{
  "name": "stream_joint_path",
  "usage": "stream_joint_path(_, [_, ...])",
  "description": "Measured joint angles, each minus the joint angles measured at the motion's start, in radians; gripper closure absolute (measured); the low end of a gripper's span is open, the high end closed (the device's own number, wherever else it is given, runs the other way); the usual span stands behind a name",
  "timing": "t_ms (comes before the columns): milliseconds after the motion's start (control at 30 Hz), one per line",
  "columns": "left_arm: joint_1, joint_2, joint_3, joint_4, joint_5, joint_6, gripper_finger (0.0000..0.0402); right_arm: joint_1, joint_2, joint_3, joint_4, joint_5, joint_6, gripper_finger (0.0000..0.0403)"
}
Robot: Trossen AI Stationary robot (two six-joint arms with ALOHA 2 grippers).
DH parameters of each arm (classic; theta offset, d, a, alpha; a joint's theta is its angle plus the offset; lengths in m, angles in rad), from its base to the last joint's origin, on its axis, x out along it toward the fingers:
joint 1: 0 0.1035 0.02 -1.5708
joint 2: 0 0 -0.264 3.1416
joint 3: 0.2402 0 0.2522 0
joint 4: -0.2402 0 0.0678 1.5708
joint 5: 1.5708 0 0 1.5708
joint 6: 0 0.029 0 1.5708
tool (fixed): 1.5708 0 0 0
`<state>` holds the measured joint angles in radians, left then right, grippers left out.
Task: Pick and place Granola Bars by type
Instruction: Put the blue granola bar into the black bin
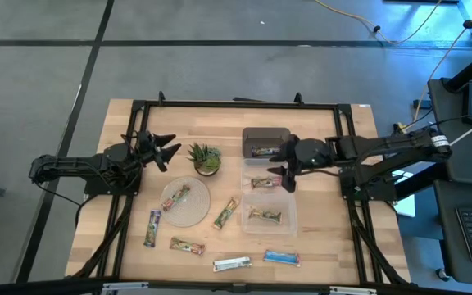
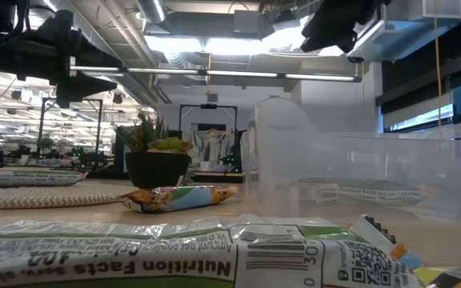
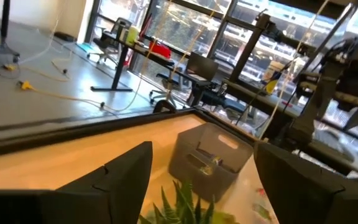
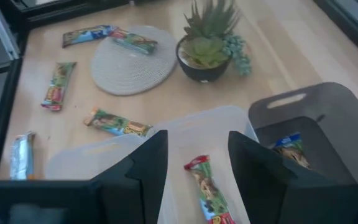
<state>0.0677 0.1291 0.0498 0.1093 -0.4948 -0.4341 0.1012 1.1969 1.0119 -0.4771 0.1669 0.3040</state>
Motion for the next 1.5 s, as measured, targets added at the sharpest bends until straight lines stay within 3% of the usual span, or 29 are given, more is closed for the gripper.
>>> stream_joint_path(167, [0.000, 0.000, 0.000, 0.006, -0.026, -0.042, 0.0130, -0.023, 0.000, 0.000, -0.013, 0.000, 0.006, 0.0231])
stream_joint_path(333, [0.000, 0.000, 0.003, 0.044, 0.048, -0.050, 0.0128, -0.028, 0.000, 0.000, -0.013, 0.004, 0.000, 0.0231])
stream_joint_path(467, [0.000, 0.036, 0.091, -0.011, 0.077, 0.043, 0.0130, -0.028, 0.000, 0.000, -0.014, 0.049, -0.004, 0.0231])
stream_joint_path(633, [0.000, 0.195, 0.321, -0.281, 0.076, 0.096, 0.0130, -0.054, 0.000, 0.000, -0.014, 0.050, -0.023, 0.0231])
stream_joint_path(833, [-0.017, 0.478, 0.651, -0.753, 0.088, 0.007, 0.0132, -0.080, 0.000, 0.000, -0.016, 0.050, -0.027, 0.0231])
stream_joint_path(1100, [-0.130, 0.821, 0.949, -1.231, 0.208, -0.386, 0.0131, -0.085, 0.000, 0.000, -0.073, 0.048, -0.101, 0.0231])
stream_joint_path(1300, [-0.284, 0.978, 0.971, -1.394, 0.384, -0.823, 0.0133, -0.085, 0.000, 0.000, -0.159, -0.006, -0.103, 0.0231])
stream_joint_path(1500, [-0.482, 1.087, 0.972, -1.417, 0.463, -1.227, 0.0133, -0.085, 0.001, 0.000, -0.158, -0.058, -0.107, 0.0231])
